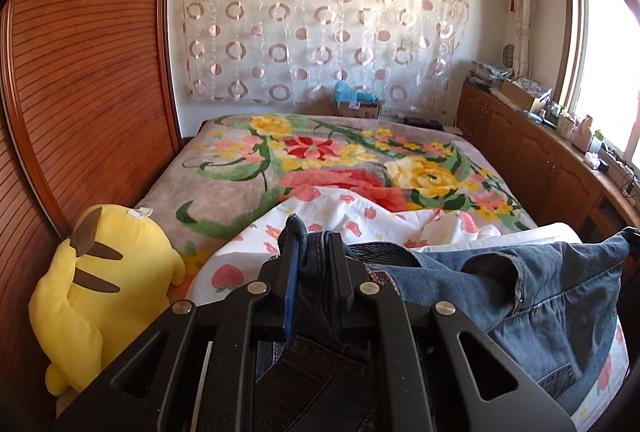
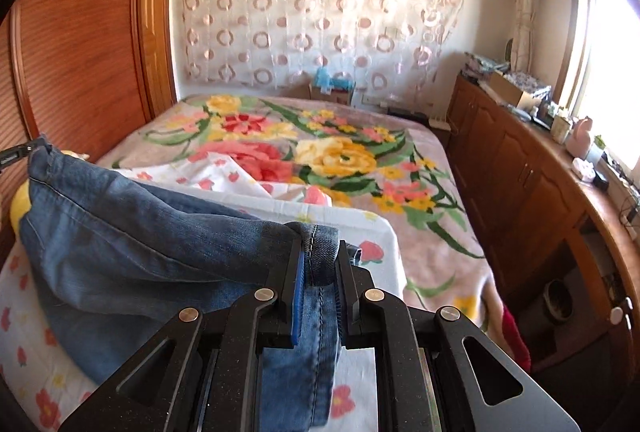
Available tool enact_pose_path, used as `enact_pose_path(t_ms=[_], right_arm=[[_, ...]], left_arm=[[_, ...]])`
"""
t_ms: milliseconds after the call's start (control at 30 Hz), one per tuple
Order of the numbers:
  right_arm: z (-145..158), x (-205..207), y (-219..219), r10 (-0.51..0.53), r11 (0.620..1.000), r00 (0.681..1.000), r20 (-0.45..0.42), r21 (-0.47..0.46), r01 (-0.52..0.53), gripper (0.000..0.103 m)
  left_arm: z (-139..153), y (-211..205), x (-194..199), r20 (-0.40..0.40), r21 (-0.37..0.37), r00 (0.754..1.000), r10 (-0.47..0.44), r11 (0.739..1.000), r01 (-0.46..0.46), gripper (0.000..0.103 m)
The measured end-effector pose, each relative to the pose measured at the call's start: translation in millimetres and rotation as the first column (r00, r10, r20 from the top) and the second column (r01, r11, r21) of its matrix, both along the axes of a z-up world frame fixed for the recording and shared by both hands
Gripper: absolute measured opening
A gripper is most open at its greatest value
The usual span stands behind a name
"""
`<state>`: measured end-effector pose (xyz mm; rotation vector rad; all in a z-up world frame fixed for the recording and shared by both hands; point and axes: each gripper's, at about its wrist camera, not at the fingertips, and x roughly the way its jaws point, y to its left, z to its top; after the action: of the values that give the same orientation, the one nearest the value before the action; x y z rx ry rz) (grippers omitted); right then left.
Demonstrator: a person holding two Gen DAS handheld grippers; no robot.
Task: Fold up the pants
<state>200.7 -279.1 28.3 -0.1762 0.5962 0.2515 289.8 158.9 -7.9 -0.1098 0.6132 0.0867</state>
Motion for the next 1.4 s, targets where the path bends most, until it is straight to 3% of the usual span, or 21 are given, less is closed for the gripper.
enact_pose_path(t_ms=[133, 200, 267, 433, 500, 667, 733, 833, 1000, 1333, 1400], right_arm=[[-1, 27, 8, -0.006, 1.0, 1.0, -0.022, -0.001, 0.006, 0.013], [6, 30, 6, -0.009, 1.0, 1.0, -0.023, -0.001, 0.009, 0.013], [5, 37, 11, -0.013, 1.0, 1.0, -0.024, -0.004, 0.013, 0.013], [-11, 60, 16, -0.022, 1.0, 0.998, -0.053, -0.016, 0.022, 0.013], [-15, 67, 17, -0.023, 1.0, 0.998, -0.061, -0.015, 0.022, 0.013], [-12, 69, 17, -0.031, 1.0, 0.998, -0.059, -0.005, 0.031, 0.015], [-11, 69, 13, -0.045, 0.999, 0.997, -0.062, 0.004, 0.046, 0.032], [-11, 70, 3, -0.034, 0.997, 0.995, -0.088, 0.064, 0.04, 0.048], [-17, 62, -4, 0.03, 0.996, 0.991, -0.127, 0.088, -0.019, 0.052], [-9, 44, -26, 0.047, 0.991, 0.993, -0.105, 0.129, -0.034, 0.056], [-15, 44, -26, 0.05, 0.993, 0.99, -0.133, 0.114, -0.035, 0.056]], left_arm=[[-7, 0, 6, -0.014, 0.004, 1.0, -0.006, 1.0, 0.006, 0.015], [-9, 1, 8, -0.022, -0.002, 1.0, -0.011, 1.0, 0.011, 0.021], [-9, 5, 9, -0.018, -0.011, 1.0, -0.01, 1.0, 0.01, 0.045], [-13, 9, 7, -0.034, -0.043, 0.999, -0.034, 0.999, 0.032, 0.068], [-19, 8, 5, -0.059, -0.042, 0.997, -0.048, 0.998, 0.045, 0.068], [-34, -2, 0, -0.109, 0.05, 0.993, -0.04, 0.998, 0.046, 0.068], [-38, -2, -1, -0.125, 0.049, 0.992, -0.035, 0.998, 0.041, 0.068], [-42, -5, -9, -0.132, 0.033, 0.99, -0.049, 0.998, 0.053, 0.068], [-45, -19, -23, -0.137, 0.022, 0.986, -0.093, 0.995, 0.097, 0.068], [-62, -48, -46, -0.186, 0.005, 0.968, -0.168, 0.985, 0.172, 0.068], [-65, -51, -46, -0.198, 0.007, 0.964, -0.178, 0.983, 0.183, 0.068]])
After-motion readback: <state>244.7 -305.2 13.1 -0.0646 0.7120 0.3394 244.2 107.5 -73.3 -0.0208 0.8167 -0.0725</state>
